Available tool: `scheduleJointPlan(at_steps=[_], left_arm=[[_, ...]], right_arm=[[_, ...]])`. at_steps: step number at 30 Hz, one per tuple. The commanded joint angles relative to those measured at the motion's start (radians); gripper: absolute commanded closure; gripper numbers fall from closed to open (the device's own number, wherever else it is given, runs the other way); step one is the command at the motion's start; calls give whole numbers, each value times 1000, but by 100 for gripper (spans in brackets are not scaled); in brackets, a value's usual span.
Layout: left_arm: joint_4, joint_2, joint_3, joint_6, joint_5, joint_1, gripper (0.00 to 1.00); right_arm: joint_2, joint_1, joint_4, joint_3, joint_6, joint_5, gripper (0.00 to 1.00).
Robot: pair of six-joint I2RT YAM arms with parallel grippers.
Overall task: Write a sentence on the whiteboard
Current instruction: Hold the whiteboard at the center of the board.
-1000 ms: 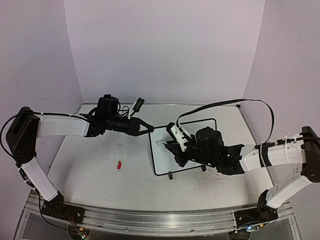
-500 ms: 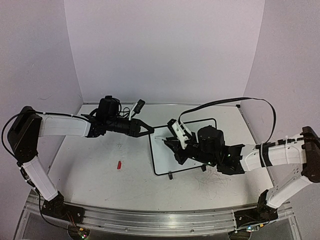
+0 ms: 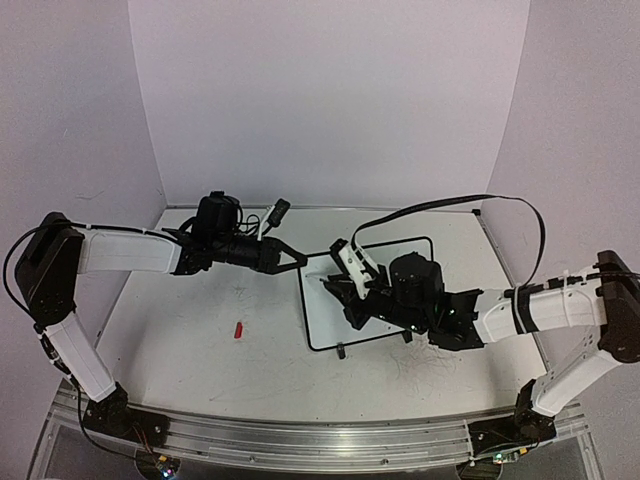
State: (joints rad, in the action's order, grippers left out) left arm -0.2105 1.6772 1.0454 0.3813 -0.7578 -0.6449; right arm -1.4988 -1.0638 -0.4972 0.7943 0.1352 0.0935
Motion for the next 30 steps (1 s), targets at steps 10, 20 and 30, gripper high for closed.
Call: scheduleJointPlan(at_steps=[10,20,30], left_arm=[[-32,-6,18,-29,-12,4,88],[-32,-11,18,-28,-18,3,89],[-32,-14,18,-29,-18,4,89]], right_arm=[[-33,-10,-64,61,12,55,100],[-54,-11,-68,68,10,73,100],[-56,-12,-61,58,0,89,100]])
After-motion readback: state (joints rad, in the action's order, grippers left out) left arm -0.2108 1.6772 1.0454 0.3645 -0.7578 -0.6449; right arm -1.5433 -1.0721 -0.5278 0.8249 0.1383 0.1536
